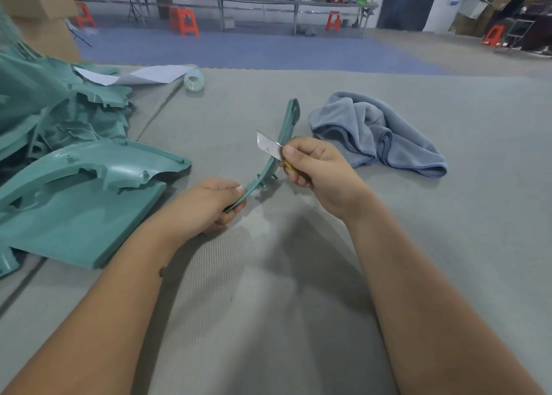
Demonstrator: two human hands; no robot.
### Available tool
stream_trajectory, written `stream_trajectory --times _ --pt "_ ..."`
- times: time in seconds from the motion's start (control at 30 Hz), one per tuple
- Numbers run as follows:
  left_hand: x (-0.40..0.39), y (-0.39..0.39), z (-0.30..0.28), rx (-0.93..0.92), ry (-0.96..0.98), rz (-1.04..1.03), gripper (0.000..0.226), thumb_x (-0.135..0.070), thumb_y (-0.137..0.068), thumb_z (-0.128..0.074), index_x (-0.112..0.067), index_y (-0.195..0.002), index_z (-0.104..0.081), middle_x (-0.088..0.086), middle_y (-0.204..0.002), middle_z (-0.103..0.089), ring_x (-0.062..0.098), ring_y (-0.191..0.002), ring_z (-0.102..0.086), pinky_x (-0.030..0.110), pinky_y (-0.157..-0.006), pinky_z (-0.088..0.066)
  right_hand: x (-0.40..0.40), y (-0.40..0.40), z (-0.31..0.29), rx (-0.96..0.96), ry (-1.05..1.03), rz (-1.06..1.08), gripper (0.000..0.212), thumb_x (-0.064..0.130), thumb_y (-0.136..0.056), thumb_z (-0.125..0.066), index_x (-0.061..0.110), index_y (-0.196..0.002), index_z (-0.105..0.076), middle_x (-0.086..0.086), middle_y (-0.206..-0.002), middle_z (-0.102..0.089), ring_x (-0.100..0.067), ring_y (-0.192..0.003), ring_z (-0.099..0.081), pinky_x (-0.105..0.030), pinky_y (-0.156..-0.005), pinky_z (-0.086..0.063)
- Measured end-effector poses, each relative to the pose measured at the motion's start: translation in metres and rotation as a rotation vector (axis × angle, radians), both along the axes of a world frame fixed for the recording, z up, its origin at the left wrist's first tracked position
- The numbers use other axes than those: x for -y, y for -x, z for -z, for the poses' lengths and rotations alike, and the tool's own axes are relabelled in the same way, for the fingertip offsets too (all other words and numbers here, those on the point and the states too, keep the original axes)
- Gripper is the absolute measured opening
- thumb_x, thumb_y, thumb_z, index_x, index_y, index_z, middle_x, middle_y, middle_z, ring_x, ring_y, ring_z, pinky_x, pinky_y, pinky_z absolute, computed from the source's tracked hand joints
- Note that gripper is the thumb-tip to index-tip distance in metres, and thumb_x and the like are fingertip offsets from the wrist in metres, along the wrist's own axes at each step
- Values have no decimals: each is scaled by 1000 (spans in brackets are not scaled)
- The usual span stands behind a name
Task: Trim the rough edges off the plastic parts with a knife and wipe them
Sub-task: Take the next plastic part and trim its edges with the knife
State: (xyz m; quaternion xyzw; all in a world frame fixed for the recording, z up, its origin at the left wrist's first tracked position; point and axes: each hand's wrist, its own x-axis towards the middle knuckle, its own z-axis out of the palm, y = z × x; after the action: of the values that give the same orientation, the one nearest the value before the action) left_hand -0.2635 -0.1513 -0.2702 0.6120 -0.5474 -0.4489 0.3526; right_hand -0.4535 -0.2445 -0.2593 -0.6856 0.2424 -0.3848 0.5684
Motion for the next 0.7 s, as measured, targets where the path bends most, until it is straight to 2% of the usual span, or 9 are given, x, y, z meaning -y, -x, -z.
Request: stream_trajectory --times 0.13,0.27,0.4,0.53,0.7 --pt "-1 1 0 -5 17 -8 37 -25 -102 -41 -13 -68 -49 -5 -46 -29 7 -39 -21 15 -34 -19 6 -3 0 8 22 15 26 12 -99 -50 13 -75 -59 -3 -61 -47 -7 -54 -37 -13 -51 -31" --pt "-2 4 0 35 27 4 38 -24 -102 -41 -14 -66 -48 -7 -45 -31 6 -38 -23 14 -35 -20 23 9 -7 163 -33 155 24 14 -99 -50 16 -76 -59 4 -60 -49 -5 -52 -39 -15 -52 -30" --pt "-1 3 0 -7 17 5 37 -25 -102 -40 -14 -68 -49 -6 -46 -30 6 -37 -22 14 -34 -19 35 9 -17 110 29 209 17 26 -92 -55 20 -78 -63 5 -60 -50 -4 -53 -39 -14 -51 -32" --pt "0 0 1 -23 24 6 38 -26 -102 -39 -14 -68 -49 -4 -47 -29 8 -39 -19 16 -34 -17 28 -9 -14 168 -7 277 26 16 -99 -51 20 -76 -61 8 -57 -48 -4 -53 -39 -13 -51 -31" --pt "1 0 1 -42 17 7 38 -25 -103 -39 -13 -67 -48 -1 -48 -28 9 -40 -19 17 -34 -17 19 -20 -11 288 -137 307 27 14 -100 -49 18 -76 -61 6 -58 -47 -4 -52 -39 -15 -51 -31"
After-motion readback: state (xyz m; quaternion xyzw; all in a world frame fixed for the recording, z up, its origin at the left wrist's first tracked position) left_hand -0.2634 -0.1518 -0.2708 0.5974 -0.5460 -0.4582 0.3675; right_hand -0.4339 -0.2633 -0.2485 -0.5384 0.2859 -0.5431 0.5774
